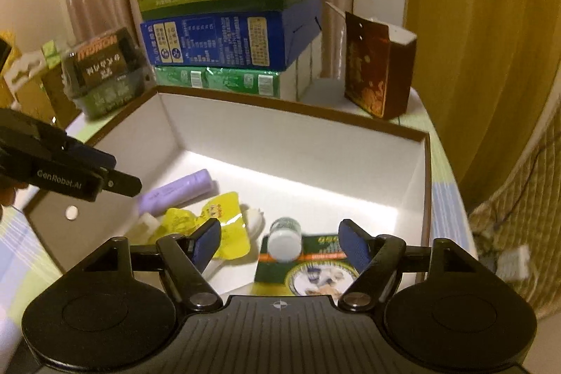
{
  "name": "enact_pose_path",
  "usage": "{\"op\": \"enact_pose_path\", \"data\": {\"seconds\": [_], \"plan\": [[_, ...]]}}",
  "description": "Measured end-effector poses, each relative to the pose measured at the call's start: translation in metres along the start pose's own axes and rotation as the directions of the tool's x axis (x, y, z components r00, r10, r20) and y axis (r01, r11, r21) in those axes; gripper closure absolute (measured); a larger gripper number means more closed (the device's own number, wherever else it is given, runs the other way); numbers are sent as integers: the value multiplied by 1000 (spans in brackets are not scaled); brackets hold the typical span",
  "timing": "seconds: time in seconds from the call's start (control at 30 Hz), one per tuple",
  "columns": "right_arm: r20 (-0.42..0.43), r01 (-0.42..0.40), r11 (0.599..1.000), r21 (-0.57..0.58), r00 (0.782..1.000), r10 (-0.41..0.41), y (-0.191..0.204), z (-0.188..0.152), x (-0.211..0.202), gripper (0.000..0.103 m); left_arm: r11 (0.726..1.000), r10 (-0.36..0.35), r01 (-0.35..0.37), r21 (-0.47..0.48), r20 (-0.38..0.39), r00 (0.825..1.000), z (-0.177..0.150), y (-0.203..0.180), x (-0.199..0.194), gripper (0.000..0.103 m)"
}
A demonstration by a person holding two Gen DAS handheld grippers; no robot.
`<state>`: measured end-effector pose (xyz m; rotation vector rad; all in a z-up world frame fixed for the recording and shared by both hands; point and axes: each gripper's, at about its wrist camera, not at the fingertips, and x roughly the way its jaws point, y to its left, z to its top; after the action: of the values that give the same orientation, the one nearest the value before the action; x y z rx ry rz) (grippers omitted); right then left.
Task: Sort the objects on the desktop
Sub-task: 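Carry the purple tube and green jar into the box and open both grippers, then withdraw both grippers from the box back toward the table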
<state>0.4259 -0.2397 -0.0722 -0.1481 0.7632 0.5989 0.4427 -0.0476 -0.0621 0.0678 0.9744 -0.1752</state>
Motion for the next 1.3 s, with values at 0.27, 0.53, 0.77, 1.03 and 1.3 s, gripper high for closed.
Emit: {"op": "enact_pose_path", "data": {"seconds": [0.27, 0.53, 0.77, 1.03, 1.3], "plan": [[-17, -22, 996, 81, 1000, 24, -3, -6, -17, 11, 1000, -6, 6, -5, 2, 1000, -8, -5, -15, 38], [-20, -15, 993, 115, 1000, 17, 3, -12, -34, 2, 1000, -6, 7, -15, 28, 1000, -17, -9, -40, 24], [-8, -7, 989, 146, 1000, 8, 8, -16, -52, 2, 1000, 5, -4, -25, 38, 999, -30, -9, -62, 20], [18, -20, 985, 170, 1000, 17, 19, -20, -77, 2, 999, 6, -3, -44, 63, 998, -49, -8, -92, 18], [35, -29, 985, 170, 999, 23, 30, -31, -98, 2, 999, 9, -5, -45, 81, 997, -66, -12, -118, 17]]}}
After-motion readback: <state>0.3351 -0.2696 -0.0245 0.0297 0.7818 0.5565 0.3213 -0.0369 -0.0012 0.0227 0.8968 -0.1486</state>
